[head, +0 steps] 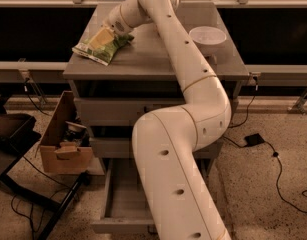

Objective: Place green jalapeno chip bag into bottom drawer

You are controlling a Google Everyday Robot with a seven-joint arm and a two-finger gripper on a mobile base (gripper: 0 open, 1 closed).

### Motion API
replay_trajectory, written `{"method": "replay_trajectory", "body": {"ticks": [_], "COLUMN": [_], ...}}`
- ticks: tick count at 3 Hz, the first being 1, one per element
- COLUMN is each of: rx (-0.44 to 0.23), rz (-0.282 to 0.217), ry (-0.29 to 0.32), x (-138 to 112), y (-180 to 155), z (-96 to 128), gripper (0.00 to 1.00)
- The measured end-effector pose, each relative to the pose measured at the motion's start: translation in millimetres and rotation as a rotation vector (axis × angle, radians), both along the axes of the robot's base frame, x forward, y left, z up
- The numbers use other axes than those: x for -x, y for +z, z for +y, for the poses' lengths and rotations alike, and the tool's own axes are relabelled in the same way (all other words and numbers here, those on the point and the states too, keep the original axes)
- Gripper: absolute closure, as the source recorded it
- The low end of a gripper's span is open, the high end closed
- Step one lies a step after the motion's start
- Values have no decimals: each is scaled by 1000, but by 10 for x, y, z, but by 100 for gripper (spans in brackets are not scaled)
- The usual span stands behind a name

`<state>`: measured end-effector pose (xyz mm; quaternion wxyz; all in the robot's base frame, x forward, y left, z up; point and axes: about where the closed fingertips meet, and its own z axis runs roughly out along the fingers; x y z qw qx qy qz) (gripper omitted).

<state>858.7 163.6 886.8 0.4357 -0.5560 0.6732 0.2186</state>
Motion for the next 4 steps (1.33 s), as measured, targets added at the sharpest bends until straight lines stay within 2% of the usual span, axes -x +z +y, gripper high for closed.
{"method": "replay_trajectory", "body": {"ticks": [1, 2, 3, 4], "rx": [-7, -7, -7, -7], "rz": [27, 27, 27, 27], "ry": [12, 12, 12, 12], "x": [24, 24, 24, 24], "y": [-83, -83, -84, -84], "z": [115, 115, 116, 116], "gripper": [57, 81, 100, 100]}}
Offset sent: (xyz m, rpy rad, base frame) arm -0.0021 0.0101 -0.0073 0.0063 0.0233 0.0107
